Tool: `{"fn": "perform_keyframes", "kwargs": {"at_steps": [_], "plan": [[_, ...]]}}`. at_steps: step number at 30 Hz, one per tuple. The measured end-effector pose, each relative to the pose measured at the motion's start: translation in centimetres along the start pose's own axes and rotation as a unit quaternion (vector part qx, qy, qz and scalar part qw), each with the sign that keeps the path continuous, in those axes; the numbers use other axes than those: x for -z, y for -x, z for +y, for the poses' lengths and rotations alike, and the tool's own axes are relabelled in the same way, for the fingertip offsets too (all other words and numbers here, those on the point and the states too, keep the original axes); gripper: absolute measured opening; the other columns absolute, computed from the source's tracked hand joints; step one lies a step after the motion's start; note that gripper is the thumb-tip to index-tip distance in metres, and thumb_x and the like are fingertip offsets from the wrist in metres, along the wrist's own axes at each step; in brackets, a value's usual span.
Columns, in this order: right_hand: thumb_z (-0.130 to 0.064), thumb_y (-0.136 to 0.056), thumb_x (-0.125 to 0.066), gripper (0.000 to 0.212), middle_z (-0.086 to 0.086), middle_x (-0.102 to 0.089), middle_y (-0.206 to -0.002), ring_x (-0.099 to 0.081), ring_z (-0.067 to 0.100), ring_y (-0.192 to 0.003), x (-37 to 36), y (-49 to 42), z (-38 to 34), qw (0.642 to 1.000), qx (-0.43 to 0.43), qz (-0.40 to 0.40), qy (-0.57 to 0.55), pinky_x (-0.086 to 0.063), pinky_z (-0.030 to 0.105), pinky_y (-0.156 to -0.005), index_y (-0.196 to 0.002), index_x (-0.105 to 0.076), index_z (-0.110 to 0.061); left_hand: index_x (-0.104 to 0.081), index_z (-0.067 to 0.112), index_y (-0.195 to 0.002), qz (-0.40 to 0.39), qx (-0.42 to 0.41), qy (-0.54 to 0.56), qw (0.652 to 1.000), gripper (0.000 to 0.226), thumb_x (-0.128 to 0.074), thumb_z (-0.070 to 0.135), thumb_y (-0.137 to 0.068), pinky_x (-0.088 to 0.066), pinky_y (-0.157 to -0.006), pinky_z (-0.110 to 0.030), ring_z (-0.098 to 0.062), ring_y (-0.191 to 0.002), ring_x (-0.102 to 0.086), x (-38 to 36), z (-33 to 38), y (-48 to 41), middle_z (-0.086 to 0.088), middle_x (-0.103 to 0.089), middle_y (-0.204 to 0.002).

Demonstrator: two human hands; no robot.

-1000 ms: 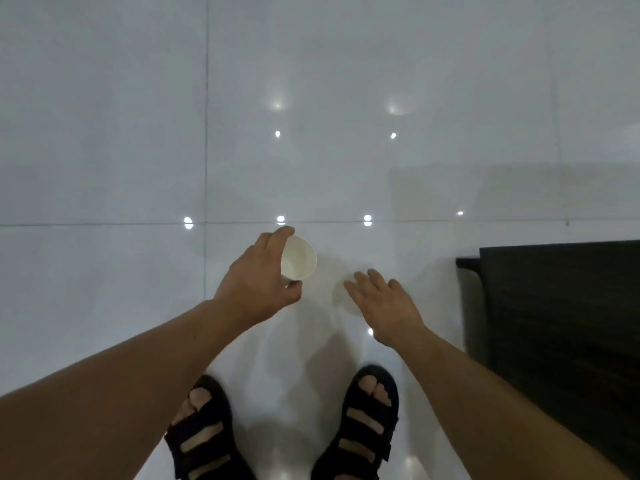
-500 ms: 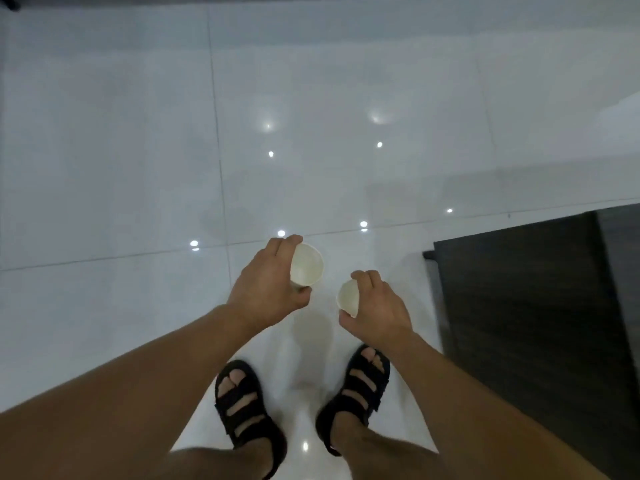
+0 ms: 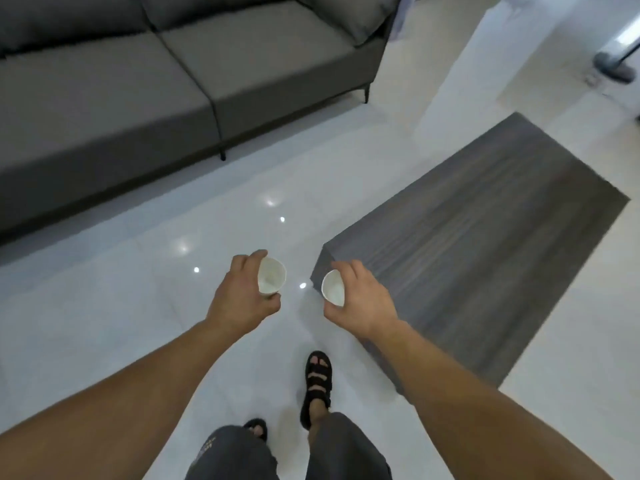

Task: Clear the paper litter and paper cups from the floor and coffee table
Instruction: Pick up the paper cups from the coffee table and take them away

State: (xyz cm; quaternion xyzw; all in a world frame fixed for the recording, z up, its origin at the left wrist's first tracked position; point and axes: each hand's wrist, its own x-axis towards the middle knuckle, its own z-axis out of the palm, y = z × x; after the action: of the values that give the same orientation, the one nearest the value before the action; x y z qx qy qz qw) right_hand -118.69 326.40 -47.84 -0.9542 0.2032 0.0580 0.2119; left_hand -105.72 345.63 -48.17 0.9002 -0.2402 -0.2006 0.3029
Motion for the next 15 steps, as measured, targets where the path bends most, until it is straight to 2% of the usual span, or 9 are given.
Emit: {"fn": "perform_keyframes", "kwargs": {"at_steps": [7, 10, 15], "plan": [[-0.046, -0.079, -0.061, 0.068, -0.003, -0.043, -0.134, -0.048, 0.022, -0.118, 7.4, 17.4, 3.0, 0.978, -0.178, 0.098, -0.049, -0.046, 0.035, -0.089, -0.139, -0.038, -0.025, -0.035, 0.028, -0.138, -0.079, -0.160, -0.046, 0.983, 0.082, -0.081, 0.034, -0.070, -0.046, -0.077, -0.028, -0.022, -0.099, -0.056, -0.5, 13.1, 6.3, 0.001, -0.041, -0.129], [-0.047, -0.079, -0.061, 0.071, -0.007, -0.042, -0.138, -0.049, 0.019, -0.120, 8.7, 25.4, 6.4, 0.951, -0.267, 0.141, -0.070, -0.045, 0.033, -0.089, -0.142, -0.036, -0.026, -0.036, 0.028, -0.137, -0.135, -0.239, -0.068, 0.959, 0.083, -0.083, 0.031, -0.068, -0.048, -0.080, -0.031, -0.024, -0.105, -0.055, -4.0, 19.1, 8.7, 0.000, -0.041, -0.132], [-0.049, -0.080, -0.063, 0.074, -0.007, -0.040, -0.141, -0.050, 0.019, -0.121, 9.8, 37.3, 13.5, 0.896, -0.374, 0.208, -0.115, -0.048, 0.033, -0.094, -0.144, -0.035, -0.026, -0.040, 0.029, -0.136, -0.204, -0.356, -0.080, 0.908, 0.077, -0.077, 0.028, -0.069, -0.047, -0.080, -0.032, -0.024, -0.104, -0.056, -12.8, 30.2, 13.5, 0.001, -0.042, -0.130]]}}
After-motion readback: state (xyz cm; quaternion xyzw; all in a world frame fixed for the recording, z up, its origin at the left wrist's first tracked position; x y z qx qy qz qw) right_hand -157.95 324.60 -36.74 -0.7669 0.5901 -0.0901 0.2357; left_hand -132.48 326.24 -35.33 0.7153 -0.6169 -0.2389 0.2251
